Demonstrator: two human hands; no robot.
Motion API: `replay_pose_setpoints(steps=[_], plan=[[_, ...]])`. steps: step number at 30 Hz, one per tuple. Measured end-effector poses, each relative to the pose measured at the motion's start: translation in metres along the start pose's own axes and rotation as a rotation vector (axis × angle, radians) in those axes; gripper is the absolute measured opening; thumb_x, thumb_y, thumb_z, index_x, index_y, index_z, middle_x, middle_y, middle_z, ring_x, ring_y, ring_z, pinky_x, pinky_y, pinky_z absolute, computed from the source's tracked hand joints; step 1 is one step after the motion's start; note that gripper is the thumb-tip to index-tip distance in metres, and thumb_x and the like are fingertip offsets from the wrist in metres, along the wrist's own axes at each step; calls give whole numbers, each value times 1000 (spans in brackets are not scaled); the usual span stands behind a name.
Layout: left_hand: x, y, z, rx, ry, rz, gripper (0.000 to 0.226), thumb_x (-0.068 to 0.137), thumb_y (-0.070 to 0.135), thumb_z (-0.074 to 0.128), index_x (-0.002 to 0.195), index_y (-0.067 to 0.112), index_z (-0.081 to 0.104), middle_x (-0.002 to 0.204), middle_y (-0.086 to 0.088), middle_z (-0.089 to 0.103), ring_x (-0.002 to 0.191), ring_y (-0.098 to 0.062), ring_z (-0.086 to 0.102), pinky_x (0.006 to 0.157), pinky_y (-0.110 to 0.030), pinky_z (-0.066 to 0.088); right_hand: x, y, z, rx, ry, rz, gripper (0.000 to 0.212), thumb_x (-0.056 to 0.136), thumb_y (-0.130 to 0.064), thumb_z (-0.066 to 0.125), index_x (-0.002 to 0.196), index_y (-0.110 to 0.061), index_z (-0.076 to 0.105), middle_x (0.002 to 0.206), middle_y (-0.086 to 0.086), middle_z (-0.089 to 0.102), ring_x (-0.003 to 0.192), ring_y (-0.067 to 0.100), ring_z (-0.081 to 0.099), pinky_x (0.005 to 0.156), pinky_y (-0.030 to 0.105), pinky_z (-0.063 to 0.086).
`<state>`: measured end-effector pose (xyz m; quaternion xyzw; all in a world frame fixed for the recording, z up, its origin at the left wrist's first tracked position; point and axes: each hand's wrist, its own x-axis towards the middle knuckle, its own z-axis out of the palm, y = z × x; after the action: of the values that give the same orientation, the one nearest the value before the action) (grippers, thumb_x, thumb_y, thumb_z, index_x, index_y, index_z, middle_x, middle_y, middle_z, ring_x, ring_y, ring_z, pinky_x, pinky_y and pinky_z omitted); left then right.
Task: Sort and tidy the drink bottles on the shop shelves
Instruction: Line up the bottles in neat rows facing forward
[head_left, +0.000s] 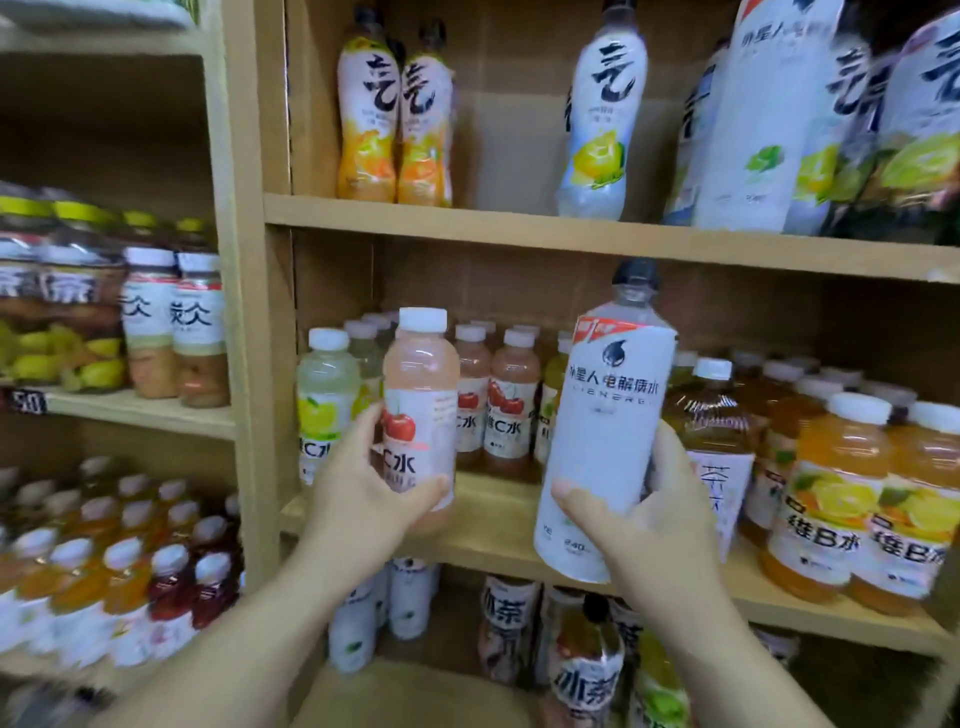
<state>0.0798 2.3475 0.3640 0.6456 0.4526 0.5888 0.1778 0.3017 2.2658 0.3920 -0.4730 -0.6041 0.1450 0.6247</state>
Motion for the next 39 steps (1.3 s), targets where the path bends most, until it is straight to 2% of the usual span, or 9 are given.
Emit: replay_pose_setpoints(steps=[4,8,14,19,25,30,33,36,39], plan=[[16,-26,34,72,-48,-5,83,67,25,90,139,28,51,126,12,63,113,-7,61,97,-34,52,-1,8,-2,-42,-29,18,65,68,-40,88,122,-46,50,112,-28,63,101,-10,63,71,14,51],[35,-37,68,152,-61,-29,76,69,34,88,134,32,50,124,11,64,112,-13,62,97,-42,54,-2,15,-6,-117,-38,20,62,72,-32,87,111,-55,45,106,-44,57,99,-18,58,70,7,49],[49,-53,90,319,10,-49,72,68,40,88,129,21,55,119,0,66,109,-22,61,92,-39,52,-12,31,-17,-79,-66,64,60,73,-35,86,113,-57,47,112,-41,58,105,-12,60,80,25,56],[53,-49,97,417,60,-51,62,68,40,90,114,13,59,117,-6,61,106,-28,60,85,-38,49,-19,39,-19,-75,-41,86,61,70,-40,85,114,-56,47,111,-40,58,104,-13,59,71,18,54],[51,-48,103,476,56,28,64,85,38,73,136,8,47,132,-12,52,113,-34,58,87,-43,50,-27,43,-20,-133,-69,73,64,69,-39,86,120,-52,48,113,-40,56,107,-14,57,71,14,51],[50,-48,105,576,20,48,50,96,37,60,131,7,43,110,-14,66,96,-38,66,70,-39,45,-29,48,-20,-115,-58,82,71,70,-36,88,128,-47,47,114,-41,56,108,-16,55,73,5,50],[53,-47,104,531,-22,6,51,95,41,63,128,8,43,112,-15,66,100,-37,65,70,-34,38,-32,49,-21,-93,-36,88,71,70,-33,87,130,-43,49,113,-43,57,106,-18,56,73,4,49],[58,-50,105,439,-20,-36,52,87,46,73,119,10,51,115,-10,64,106,-31,61,75,-33,41,-36,49,-24,-73,-20,95,65,72,-29,88,123,-45,51,109,-43,59,104,-17,58,72,5,50],[59,-53,108,387,27,-71,50,77,50,79,106,13,61,106,-6,64,100,-27,61,76,-34,47,-38,49,-26,-47,-9,107,60,73,-27,87,117,-47,51,109,-41,60,103,-16,59,70,8,52]])
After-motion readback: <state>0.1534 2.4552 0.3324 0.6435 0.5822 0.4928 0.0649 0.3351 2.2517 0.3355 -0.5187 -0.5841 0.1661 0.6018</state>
